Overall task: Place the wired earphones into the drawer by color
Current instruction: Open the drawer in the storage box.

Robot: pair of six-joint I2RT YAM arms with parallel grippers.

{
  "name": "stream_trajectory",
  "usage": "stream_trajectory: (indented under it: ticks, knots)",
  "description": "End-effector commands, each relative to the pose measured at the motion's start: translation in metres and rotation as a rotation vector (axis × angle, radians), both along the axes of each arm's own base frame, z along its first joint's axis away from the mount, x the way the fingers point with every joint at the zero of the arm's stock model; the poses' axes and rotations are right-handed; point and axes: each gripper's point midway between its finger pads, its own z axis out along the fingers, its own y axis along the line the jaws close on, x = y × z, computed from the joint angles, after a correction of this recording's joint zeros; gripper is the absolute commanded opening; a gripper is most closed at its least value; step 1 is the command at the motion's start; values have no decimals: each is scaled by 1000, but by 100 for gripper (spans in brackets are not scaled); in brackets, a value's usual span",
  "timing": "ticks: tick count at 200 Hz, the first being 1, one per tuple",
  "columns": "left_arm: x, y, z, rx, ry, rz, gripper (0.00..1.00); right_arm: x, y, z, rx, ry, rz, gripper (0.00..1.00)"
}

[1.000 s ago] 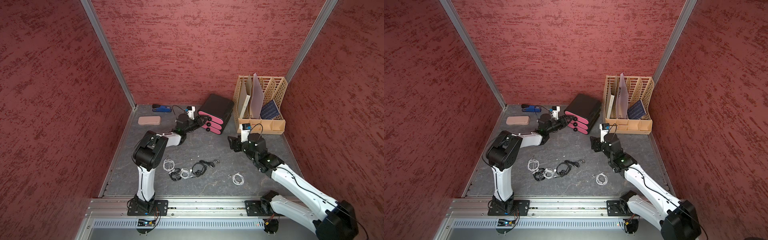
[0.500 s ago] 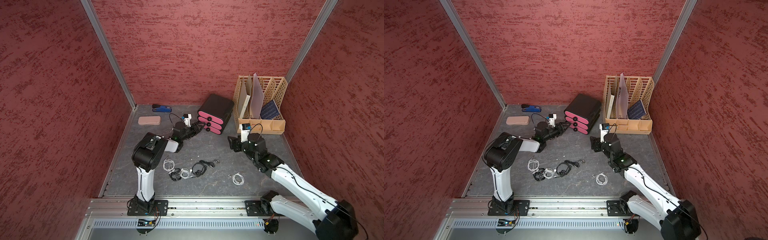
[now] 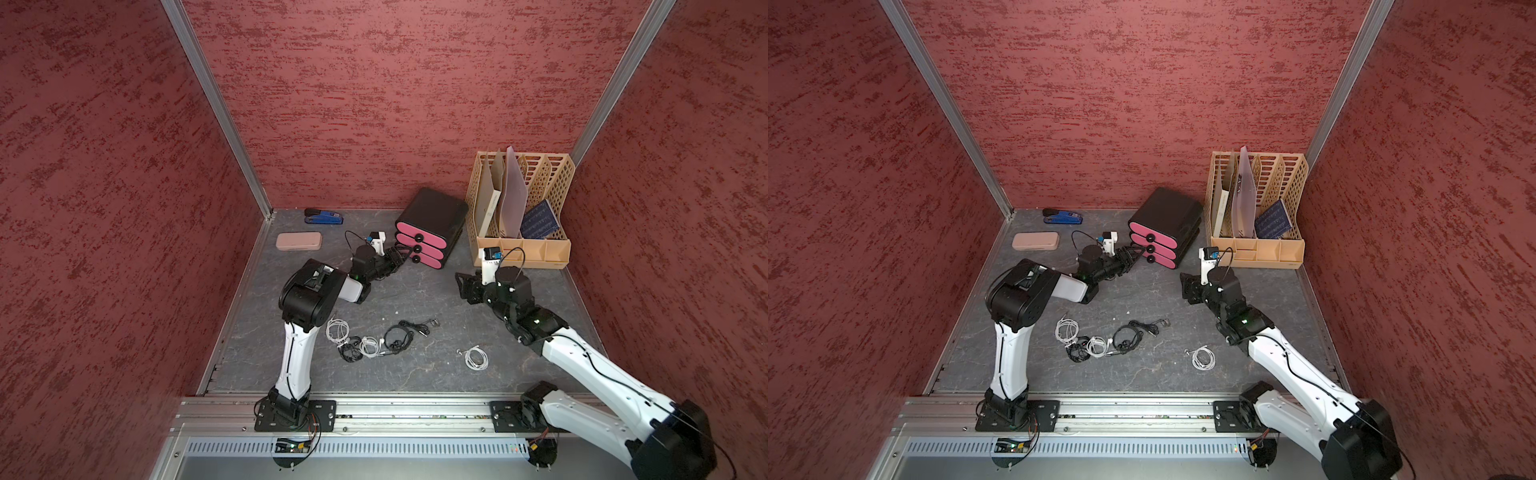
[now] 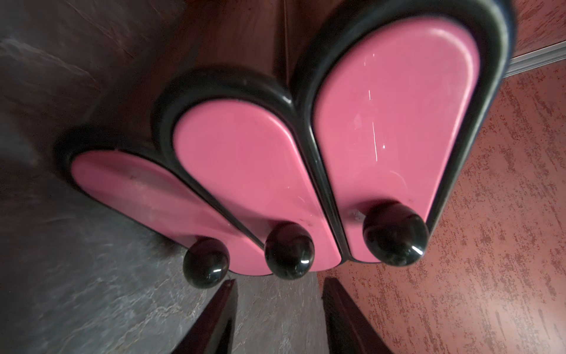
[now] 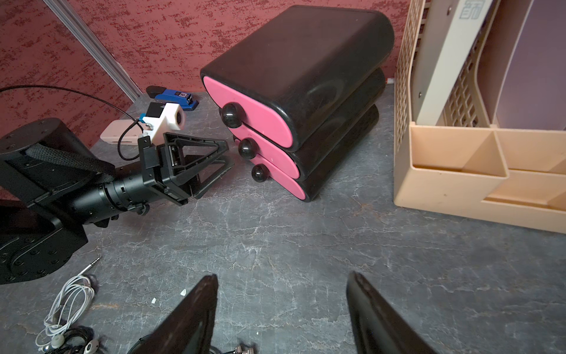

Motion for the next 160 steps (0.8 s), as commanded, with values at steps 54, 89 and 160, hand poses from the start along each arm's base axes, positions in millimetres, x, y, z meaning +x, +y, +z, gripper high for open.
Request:
stream_trajectory:
  ticks: [54, 89, 160]
  knots:
    - [12, -22, 2, -9, -14, -23, 49, 1, -7, 5, -7, -23, -30, 71]
    - [14, -24, -3, -6, -6, -26, 48, 2, -7, 6, -7, -24, -32, 71]
    - [15, -34, -6, -6, 0, -45, 46, 1, -8, 6, -6, -25, -33, 71]
